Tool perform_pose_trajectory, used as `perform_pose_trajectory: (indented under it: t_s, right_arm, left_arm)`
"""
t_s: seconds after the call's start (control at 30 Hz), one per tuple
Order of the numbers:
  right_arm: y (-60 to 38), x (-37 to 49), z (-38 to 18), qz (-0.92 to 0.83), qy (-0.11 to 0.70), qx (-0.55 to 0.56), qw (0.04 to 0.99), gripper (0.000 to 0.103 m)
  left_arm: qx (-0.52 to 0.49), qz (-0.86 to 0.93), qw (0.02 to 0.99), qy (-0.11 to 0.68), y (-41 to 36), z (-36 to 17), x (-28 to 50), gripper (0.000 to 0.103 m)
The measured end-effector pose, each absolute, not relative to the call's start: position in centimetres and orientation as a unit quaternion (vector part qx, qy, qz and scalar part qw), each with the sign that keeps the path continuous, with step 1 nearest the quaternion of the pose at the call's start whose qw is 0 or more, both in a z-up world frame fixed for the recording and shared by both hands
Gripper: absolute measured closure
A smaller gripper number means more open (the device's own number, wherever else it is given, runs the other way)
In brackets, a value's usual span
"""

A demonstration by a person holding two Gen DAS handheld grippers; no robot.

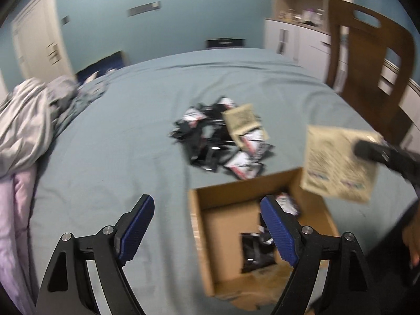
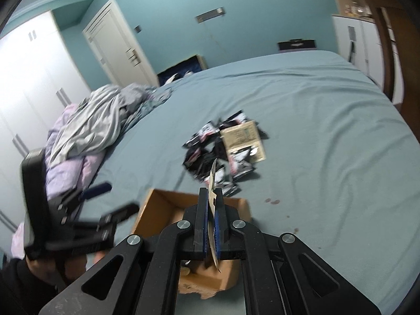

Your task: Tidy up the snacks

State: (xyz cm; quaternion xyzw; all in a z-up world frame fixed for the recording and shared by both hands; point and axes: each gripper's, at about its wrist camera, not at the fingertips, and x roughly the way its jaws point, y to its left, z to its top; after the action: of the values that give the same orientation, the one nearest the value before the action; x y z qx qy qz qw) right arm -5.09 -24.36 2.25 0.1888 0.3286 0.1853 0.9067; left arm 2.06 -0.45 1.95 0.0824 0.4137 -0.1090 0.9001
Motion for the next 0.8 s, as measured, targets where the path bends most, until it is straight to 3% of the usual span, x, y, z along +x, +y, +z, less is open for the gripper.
perform_pose_trajectory:
  t_s: [0.43,0.8]
  right_arm:
    - [-20.5,-4.1,2.3,0.275,0.356,0.111,0.886,0.101]
    - [-20.5,-0.9,0.4,0.245,0.446,0.169,0.844,0.096]
  left_arm:
    - [0.068,-0.029,0.900,0.429,1.8,1.2,3.3,0.019]
    - [0.114,-0.031,0.899,0.422,0.4,1.0,2.8,0.019]
